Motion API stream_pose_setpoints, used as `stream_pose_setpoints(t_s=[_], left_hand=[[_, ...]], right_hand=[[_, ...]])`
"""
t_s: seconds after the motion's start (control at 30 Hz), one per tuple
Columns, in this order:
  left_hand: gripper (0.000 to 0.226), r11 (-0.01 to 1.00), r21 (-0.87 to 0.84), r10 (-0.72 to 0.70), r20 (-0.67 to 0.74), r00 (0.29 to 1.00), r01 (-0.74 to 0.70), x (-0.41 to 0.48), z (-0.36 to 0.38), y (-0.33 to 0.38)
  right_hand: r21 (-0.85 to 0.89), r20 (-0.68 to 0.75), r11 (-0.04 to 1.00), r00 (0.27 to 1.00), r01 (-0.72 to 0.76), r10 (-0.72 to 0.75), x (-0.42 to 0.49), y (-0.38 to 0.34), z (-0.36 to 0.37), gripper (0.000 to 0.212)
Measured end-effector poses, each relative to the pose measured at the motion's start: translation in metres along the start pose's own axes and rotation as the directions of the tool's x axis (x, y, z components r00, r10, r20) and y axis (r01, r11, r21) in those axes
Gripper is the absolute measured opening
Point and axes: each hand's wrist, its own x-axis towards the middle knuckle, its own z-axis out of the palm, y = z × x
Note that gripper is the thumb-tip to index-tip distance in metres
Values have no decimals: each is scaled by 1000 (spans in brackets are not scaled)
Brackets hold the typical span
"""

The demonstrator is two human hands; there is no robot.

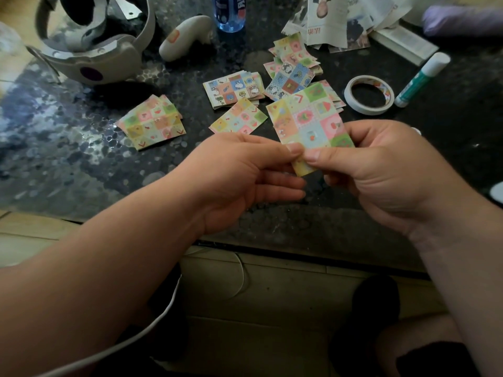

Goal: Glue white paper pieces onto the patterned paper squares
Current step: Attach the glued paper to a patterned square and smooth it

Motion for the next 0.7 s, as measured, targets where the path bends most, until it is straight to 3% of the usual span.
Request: stream_pose_setpoints(t_s=[0.6, 0.7], left_hand=[[7, 999, 37, 24, 19, 1000, -24, 0, -2, 0], [6, 995, 94, 35, 15, 999, -36, -2, -4, 1]], right_hand=[[-18, 11, 999, 999, 33, -32, -3, -2, -3, 13], [-33, -40, 998, 998, 51, -53, -3, 0, -3, 33]])
